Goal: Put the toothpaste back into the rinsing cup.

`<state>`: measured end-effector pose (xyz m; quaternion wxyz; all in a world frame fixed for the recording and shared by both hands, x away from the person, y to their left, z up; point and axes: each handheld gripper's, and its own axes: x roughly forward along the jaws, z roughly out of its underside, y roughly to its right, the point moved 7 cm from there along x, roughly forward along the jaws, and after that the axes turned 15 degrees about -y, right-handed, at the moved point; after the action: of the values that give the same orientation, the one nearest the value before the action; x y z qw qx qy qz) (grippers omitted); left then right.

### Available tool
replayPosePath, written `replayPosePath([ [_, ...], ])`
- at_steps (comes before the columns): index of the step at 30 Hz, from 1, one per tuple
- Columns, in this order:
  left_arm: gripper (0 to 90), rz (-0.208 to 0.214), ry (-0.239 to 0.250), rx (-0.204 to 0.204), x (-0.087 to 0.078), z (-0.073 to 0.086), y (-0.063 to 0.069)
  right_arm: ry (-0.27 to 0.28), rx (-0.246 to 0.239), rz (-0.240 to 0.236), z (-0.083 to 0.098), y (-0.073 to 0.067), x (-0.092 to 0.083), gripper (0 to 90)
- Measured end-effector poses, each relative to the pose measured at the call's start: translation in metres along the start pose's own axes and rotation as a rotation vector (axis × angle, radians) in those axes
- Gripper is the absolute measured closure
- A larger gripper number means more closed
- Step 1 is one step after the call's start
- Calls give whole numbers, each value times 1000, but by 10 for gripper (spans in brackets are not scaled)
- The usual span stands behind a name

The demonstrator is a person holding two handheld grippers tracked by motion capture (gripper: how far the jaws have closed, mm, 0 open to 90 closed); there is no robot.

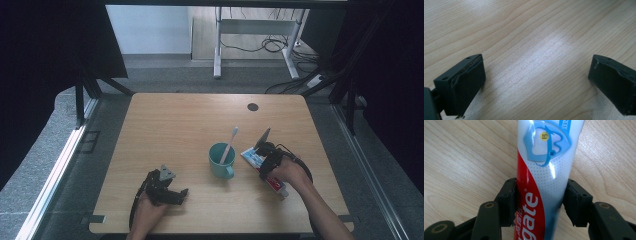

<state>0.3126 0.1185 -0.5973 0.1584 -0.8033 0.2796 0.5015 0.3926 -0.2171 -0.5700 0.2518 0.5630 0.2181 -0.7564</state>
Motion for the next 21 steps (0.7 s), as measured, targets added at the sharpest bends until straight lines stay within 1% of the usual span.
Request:
replayPosePath([
  [2,9,0,0,0,0,0,0,-2,2,1,0,0,0,497],
  [6,9,0,0,0,0,0,0,-5,2,9,0,0,-2,570],
  [10,9,0,0,0,0,0,0,14,-12,10,2,0,-6,663],
  [12,9,0,0,0,0,0,0,22,-18,10,3,1,-7,682],
  [13,9,0,0,0,0,0,0,37,-19,1,4,1,-8,697],
  [19,9,0,0,0,0,0,0,40,-23,7,6,1,-9,711],
  [21,9,0,0,0,0,0,0,43,-31,13,7,1,-9,712],
])
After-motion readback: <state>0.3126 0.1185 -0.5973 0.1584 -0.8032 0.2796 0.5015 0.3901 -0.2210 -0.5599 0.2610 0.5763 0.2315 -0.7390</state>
